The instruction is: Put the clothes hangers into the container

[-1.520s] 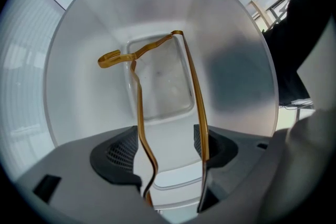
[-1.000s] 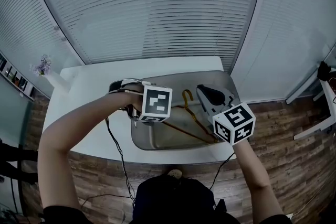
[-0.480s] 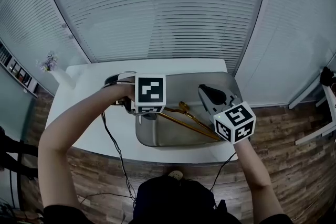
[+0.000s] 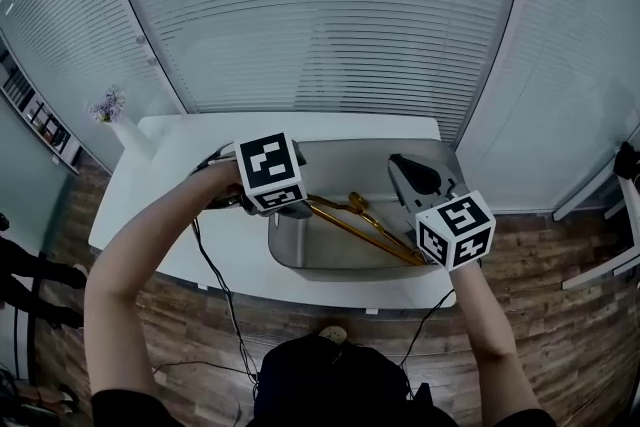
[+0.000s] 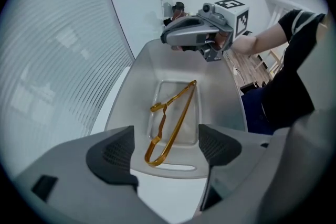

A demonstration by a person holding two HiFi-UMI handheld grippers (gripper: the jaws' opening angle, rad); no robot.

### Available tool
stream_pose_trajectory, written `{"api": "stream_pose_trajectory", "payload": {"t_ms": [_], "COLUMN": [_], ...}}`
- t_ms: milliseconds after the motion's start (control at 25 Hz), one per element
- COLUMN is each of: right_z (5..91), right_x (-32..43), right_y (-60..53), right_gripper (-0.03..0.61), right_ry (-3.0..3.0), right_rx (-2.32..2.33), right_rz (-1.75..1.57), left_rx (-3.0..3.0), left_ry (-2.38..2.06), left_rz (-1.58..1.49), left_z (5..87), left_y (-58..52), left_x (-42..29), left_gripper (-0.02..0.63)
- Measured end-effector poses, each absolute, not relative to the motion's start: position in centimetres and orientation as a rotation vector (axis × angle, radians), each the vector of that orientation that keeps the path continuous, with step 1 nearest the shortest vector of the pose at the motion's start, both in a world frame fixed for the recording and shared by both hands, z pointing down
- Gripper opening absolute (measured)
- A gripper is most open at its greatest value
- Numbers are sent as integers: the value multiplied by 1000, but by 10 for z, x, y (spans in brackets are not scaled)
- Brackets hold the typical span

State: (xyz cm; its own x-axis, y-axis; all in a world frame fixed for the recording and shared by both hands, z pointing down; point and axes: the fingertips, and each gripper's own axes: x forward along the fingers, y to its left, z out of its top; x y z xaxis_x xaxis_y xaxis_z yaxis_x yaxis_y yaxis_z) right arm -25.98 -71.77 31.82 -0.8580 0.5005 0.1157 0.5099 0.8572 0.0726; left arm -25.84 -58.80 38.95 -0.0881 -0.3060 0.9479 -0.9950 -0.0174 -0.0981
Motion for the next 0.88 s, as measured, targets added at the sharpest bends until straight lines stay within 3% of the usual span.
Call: {"api": "stream_pose_trajectory", "payload": {"t_ms": [880], "right_z": [271], "right_x": [-215], "right_y": [-721], "right_gripper": [29], "right_ry": [-3002], "right_rx": [-841], "right_rz": [-41], "left_rx": [1390], "left_ry": [-2232], "left_rz": [340], "left_z": [332], "left_y": [-595], "left_x": [-261], "left_gripper": [361]}}
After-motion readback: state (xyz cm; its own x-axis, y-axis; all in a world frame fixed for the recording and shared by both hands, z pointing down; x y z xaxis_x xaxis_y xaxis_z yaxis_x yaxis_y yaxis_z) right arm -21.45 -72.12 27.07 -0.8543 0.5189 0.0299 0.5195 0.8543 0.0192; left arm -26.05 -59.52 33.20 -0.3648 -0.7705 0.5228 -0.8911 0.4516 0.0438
